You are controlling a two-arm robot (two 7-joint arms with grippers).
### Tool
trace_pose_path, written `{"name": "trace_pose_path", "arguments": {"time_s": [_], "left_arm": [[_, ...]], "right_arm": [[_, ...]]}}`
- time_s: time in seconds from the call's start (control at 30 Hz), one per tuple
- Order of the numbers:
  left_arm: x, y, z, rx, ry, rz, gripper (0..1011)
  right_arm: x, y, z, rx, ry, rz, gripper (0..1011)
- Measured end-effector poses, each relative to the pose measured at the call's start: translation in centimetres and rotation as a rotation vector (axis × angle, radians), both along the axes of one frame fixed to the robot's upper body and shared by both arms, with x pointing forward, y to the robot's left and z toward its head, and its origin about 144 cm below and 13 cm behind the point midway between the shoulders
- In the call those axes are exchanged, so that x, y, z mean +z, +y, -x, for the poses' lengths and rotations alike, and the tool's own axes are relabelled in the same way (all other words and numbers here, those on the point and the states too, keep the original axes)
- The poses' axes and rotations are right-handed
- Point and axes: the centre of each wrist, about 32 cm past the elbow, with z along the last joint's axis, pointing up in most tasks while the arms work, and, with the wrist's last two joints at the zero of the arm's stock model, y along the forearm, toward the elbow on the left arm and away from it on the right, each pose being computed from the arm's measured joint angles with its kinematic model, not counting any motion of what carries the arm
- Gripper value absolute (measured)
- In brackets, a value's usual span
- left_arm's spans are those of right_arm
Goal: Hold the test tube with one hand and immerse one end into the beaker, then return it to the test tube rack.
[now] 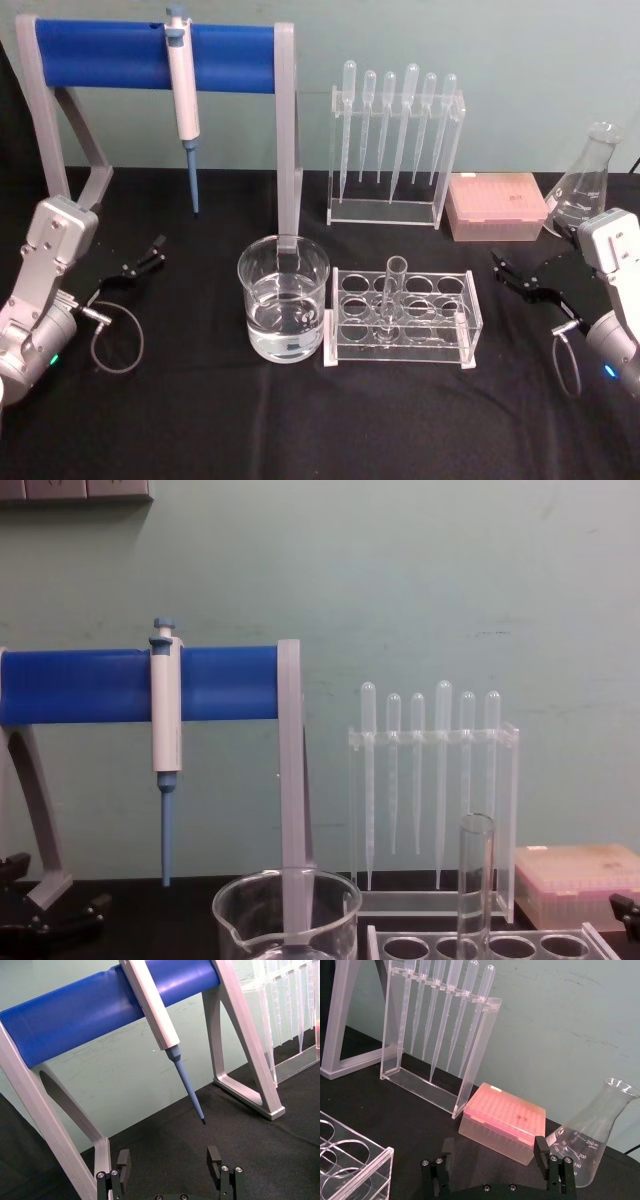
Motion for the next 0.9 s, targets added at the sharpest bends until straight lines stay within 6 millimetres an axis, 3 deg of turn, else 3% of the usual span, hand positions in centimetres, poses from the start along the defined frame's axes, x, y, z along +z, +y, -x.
{"name": "trace_pose_path", "arguments": {"time_s": [0.9], "left_arm": [[0.0, 0.0, 0.0, 0.0, 0.0, 0.0, 1000]], "right_arm": [[0.0, 0.0, 0.0, 0.0, 0.0, 0.0, 1003]]}}
